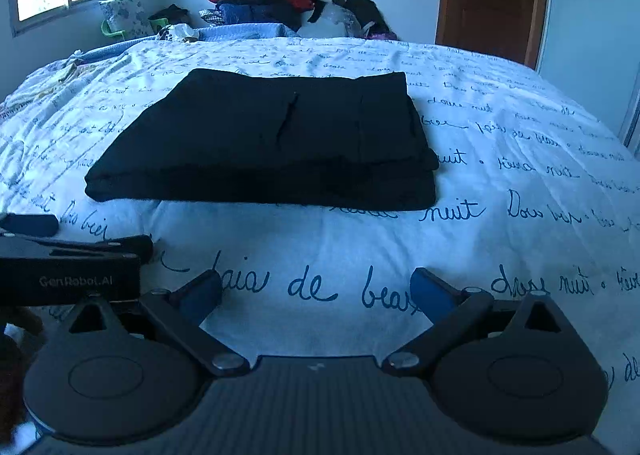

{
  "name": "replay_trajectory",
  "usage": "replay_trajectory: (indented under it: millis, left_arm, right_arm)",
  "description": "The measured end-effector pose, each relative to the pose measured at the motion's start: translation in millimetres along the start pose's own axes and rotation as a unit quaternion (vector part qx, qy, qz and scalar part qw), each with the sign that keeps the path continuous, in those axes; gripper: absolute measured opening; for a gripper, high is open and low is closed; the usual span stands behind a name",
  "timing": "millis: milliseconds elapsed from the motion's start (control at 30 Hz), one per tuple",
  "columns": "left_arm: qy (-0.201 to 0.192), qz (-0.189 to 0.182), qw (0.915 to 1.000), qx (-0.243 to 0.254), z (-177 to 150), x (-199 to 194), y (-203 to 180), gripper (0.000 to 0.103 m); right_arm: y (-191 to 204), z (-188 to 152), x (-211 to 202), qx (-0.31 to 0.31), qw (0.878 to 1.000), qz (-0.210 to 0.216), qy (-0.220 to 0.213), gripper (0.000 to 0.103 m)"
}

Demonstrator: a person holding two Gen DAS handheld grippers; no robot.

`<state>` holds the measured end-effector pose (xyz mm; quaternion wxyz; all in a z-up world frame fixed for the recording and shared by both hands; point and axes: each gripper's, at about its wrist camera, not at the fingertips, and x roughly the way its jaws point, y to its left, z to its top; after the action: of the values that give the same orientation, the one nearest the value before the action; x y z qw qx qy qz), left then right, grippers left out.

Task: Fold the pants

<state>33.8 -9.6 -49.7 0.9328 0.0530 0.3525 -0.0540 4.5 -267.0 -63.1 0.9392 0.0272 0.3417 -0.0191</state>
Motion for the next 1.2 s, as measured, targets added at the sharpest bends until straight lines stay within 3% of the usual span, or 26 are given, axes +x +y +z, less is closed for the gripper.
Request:
replay_trajectory:
  millis: [500,1200]
  left_arm:
    - [-0.009,0.001,1.0000,0.003,-2,-1,5,0.103]
    - [-0.011,-0.001,0.9999,-0.004,-4,-1,6,0.103]
  right_arm:
    - [-27,3,1,0.030,1.000,0.007,-0.001,0.102]
    - [-22,-2,4,0.013,1.000,-0.002,-0.006,0.103]
